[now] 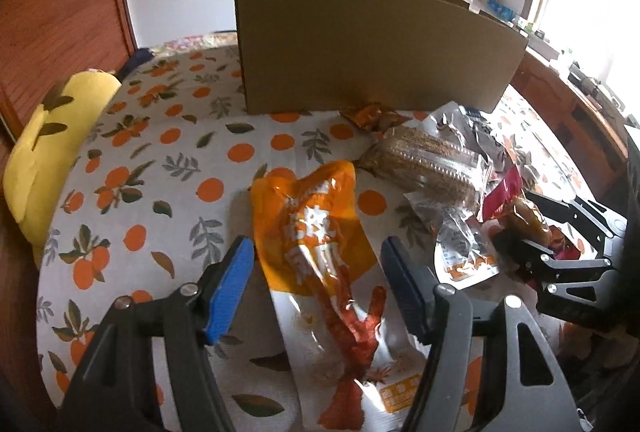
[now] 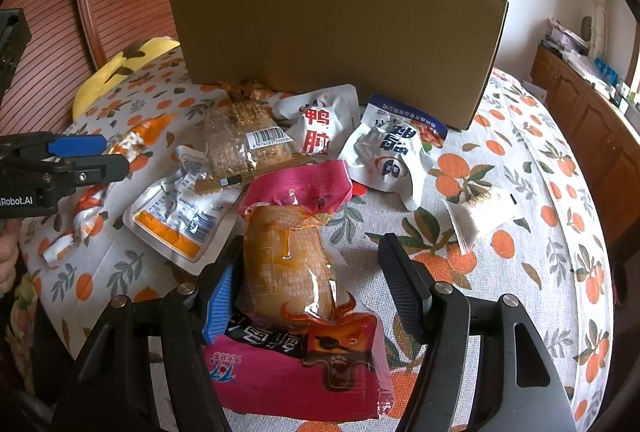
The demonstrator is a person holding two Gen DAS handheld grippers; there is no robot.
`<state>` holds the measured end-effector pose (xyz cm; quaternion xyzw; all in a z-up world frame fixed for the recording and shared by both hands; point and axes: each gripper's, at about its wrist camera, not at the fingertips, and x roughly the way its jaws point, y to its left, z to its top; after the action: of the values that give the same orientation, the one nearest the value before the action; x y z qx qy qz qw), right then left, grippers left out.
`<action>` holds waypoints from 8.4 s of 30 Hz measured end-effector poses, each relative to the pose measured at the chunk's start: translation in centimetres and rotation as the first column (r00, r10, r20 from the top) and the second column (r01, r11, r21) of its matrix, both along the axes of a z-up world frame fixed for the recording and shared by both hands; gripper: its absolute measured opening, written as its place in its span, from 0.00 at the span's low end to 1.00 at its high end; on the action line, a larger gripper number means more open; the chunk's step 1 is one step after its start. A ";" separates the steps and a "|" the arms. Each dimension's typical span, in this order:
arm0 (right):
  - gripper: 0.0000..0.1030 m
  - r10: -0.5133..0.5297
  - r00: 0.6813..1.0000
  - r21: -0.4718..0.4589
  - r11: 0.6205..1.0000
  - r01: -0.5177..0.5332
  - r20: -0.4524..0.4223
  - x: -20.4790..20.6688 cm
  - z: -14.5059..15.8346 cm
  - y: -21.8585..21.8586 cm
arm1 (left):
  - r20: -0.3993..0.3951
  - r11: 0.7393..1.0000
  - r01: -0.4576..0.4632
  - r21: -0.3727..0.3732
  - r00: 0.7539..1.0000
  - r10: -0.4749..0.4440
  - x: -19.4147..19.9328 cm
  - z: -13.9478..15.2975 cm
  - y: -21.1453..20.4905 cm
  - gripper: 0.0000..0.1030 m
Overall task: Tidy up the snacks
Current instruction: 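Grasp the orange chicken-feet pack with the left gripper while the right grasps the pink sausage, then lift both held snacks and carry them over the cardboard box, then open both grippers to drop the orange pack and pink sausage into the box, then move both tools back from the box toward the snack pile, then grasp the clear seed-bar pack with the right gripper while the left grasps a small white packet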
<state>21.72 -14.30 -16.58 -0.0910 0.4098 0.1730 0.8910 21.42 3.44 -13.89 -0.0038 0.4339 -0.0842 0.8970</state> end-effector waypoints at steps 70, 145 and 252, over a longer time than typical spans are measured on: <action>0.38 -0.003 1.000 0.023 1.000 0.003 -0.010 -0.1 0.7 -0.7 | 0.020 0.998 0.066 -0.023 0.998 -0.065 -2.6 2.1 -1.6 0.42; 0.38 0.097 0.983 0.129 0.985 -0.118 0.159 20.1 10.8 -0.9 | 0.169 0.994 0.082 -0.072 0.983 -0.069 21.1 10.2 -3.5 0.43; 0.42 0.078 0.997 0.149 0.986 -0.080 0.023 1.2 5.2 -3.3 | -0.029 0.977 0.133 -0.165 0.990 -0.139 0.4 0.2 -6.3 0.62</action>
<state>22.90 -17.59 -11.34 -0.0414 0.3842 0.2378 0.8911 21.78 -2.90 -13.73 -0.0491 0.4427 -0.1806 0.8769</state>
